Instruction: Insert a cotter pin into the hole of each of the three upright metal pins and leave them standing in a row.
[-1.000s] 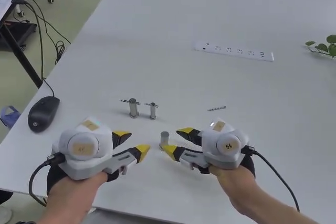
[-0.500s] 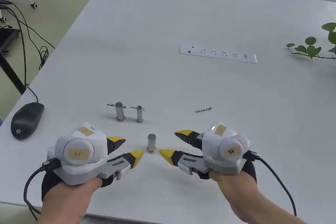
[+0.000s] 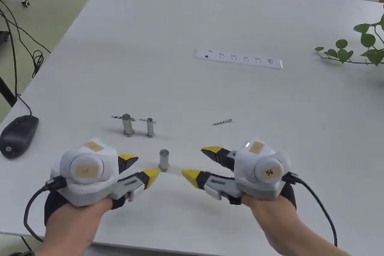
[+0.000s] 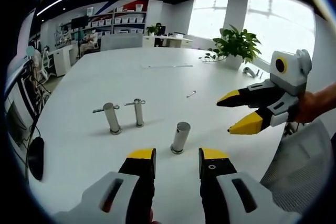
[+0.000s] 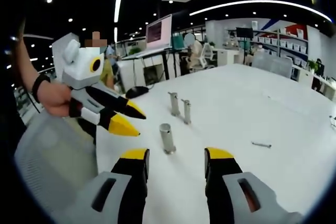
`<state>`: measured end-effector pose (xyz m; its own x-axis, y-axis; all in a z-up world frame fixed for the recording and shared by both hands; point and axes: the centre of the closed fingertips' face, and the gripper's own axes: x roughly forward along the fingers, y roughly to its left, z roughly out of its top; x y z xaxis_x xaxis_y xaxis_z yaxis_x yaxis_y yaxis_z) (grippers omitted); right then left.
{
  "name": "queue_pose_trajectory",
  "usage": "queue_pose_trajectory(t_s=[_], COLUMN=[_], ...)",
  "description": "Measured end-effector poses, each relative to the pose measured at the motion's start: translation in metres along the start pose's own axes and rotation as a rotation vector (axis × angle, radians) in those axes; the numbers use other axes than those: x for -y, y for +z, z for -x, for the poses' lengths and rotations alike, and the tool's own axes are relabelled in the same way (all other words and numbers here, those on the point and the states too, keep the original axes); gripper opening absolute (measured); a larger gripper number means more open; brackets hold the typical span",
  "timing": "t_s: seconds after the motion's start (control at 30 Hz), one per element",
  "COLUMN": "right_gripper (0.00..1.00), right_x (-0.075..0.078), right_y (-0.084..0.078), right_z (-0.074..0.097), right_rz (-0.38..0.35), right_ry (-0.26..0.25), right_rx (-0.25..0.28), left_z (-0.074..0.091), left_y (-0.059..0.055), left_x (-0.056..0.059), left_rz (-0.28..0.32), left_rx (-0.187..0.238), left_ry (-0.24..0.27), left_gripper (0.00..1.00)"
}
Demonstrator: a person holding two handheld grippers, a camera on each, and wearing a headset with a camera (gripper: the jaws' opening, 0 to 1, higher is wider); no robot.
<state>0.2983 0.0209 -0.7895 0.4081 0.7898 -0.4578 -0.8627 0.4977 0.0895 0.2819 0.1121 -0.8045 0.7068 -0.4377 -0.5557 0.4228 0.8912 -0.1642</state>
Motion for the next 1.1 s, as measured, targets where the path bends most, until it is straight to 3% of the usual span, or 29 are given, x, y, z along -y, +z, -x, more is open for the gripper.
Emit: queue_pose_trajectory(t_s=[0.4,1.1], right_gripper=[0.50,0.51], right_x=[0.009,0.021], right_y=[-0.003,-0.012], right_z=[0.024,0.073], right_rz=[-0.049,-0.113], right_ry=[-0.036,-0.134], right_rx=[0.006,0.016], left_z=[-0.012,-0.041], left_y=[-0.003,-0.009], left_x=[0.002,0.006], left_rz=[0.013,0.059], left_rx=[-0.006,-0.015], left_ry=[-0.010,-0.005], left_gripper=[0.31,0.30])
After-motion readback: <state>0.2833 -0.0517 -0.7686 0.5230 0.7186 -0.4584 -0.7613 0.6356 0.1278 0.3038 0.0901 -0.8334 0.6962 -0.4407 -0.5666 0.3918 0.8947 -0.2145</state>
